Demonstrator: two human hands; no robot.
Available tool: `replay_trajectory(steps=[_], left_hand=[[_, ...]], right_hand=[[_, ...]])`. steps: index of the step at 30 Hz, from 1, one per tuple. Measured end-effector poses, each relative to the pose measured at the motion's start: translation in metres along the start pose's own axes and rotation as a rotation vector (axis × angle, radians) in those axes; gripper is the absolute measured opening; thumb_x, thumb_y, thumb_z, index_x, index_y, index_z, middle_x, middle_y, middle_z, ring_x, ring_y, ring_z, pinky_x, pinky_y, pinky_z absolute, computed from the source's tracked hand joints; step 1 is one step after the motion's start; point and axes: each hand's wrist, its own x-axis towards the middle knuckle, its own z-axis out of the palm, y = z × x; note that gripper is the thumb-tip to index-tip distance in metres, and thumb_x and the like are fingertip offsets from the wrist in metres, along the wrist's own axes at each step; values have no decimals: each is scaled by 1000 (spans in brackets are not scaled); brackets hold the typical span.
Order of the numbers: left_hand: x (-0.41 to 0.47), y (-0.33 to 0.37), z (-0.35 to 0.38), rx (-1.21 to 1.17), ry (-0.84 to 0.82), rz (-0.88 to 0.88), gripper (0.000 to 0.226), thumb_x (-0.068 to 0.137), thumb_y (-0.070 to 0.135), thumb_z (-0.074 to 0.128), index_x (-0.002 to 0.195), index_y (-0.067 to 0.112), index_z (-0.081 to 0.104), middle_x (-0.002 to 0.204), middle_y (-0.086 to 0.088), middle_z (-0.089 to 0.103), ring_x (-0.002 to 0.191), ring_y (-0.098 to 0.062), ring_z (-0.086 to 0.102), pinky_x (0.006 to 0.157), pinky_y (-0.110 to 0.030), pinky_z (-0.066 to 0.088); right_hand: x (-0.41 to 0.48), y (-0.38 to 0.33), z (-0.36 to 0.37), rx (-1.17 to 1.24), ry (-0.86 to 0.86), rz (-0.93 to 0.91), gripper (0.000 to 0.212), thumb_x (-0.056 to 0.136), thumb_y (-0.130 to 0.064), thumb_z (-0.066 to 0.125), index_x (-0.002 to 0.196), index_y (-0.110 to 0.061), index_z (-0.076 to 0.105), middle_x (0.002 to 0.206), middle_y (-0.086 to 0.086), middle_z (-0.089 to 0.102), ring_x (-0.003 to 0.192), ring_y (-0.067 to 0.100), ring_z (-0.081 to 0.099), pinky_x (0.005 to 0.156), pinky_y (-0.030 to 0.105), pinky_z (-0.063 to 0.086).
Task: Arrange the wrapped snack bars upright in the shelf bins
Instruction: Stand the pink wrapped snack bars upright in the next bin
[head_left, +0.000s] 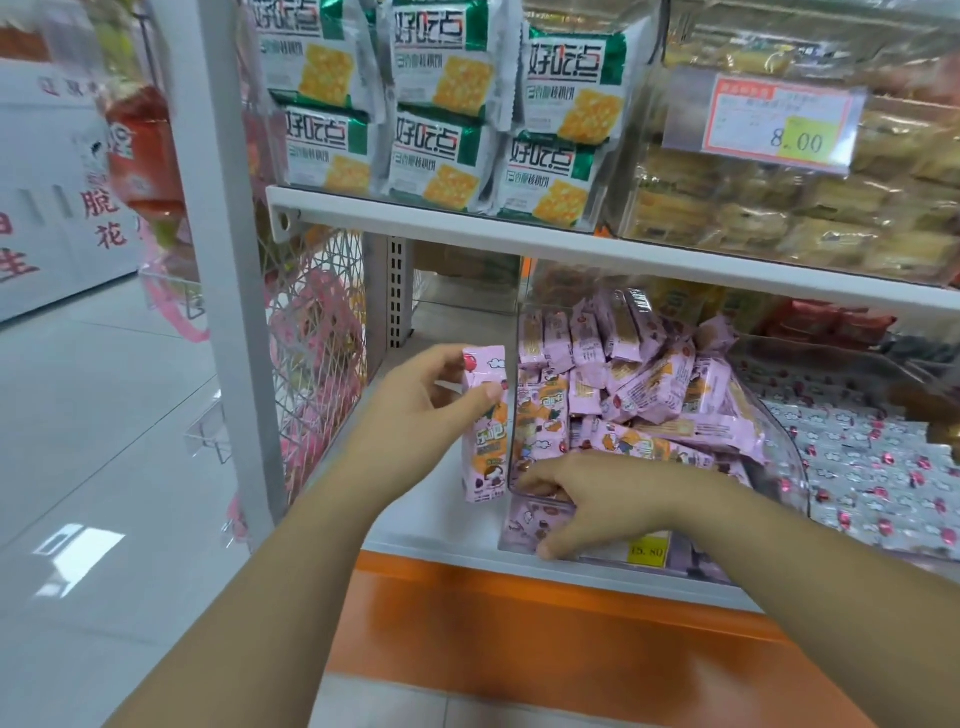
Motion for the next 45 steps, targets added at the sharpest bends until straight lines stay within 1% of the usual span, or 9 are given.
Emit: replay_trajectory(steps=[8, 12, 15, 21, 28, 30, 33, 39, 45], left_hand=[[0, 0, 5, -2, 9, 28, 15, 88, 26, 62, 99, 37, 61, 92, 11, 70, 88, -10, 66, 79, -20, 53], [0, 1, 8, -6, 37, 40, 16, 88, 29, 61, 103, 32, 62, 95, 11, 69, 91, -9, 65, 82, -21, 52], [0, 5, 12, -3, 74, 70, 14, 88, 28, 61, 102, 31, 62, 92, 10, 69, 90, -8, 64, 79, -17, 50], [3, 13, 22, 11, 122, 113, 18, 88, 29, 61, 104, 23, 62, 94, 1, 68, 91, -13, 64, 80, -23, 51], [3, 17, 36, -40, -7, 87, 34, 78, 47, 65, 103, 24, 61, 95, -8, 67, 89, -22, 64, 80, -40, 54], [2, 19, 40, -33, -107, 53, 39, 75, 48, 66, 101, 20, 62, 95, -15, 64, 86, -24, 64, 78, -43, 54], [-1, 21, 46, -80, -190, 17, 38, 72, 42, 64, 97, 14, 60, 96, -24, 59, 82, -24, 62, 78, -40, 51], [-4, 15, 39, -59, -167, 3, 24, 91, 36, 48, 112, 25, 51, 106, -2, 62, 93, -20, 61, 77, -45, 53], [-4, 5, 17, -38, -196, 10, 34, 82, 20, 65, 113, 28, 53, 93, 10, 68, 77, -3, 64, 60, -14, 47]], right_hand=[[0, 0, -4, -4, 61, 23, 71, 85, -40, 65, 145, -20, 33, 146, -3, 38, 128, 16, 42, 102, 27, 36], [-15, 5, -11, 40, 121, 9, 52, 89, -37, 61, 136, -24, 45, 94, -16, 44, 83, 1, 47, 70, 13, 35], [-21, 14, -12, 68, 198, 23, 34, 89, -38, 60, 117, -19, 56, 89, 0, 51, 84, 22, 54, 70, 29, 40], [-37, 26, -13, 279, 391, 40, 24, 89, -28, 62, 109, -17, 58, 71, -10, 51, 54, -1, 51, 53, 11, 38], [-69, 40, -20, 750, 900, -9, 6, 86, -27, 65, 88, -30, 59, 86, -14, 64, 81, 4, 62, 74, 18, 45], [-74, 35, -24, 847, 898, -48, 4, 87, -26, 63, 88, -27, 59, 82, -15, 68, 78, 1, 63, 72, 13, 47], [-73, 18, -26, 871, 844, -92, 6, 86, -25, 64, 85, -27, 58, 80, -13, 66, 68, 16, 62, 75, 30, 54], [-52, -15, -25, 854, 918, -49, 13, 87, -21, 65, 80, -24, 54, 88, 13, 67, 60, 29, 61, 73, 52, 53], [-30, -25, -17, 934, 846, -38, 9, 87, -20, 65, 82, -17, 58, 93, 3, 66, 75, 26, 69, 78, 48, 57]])
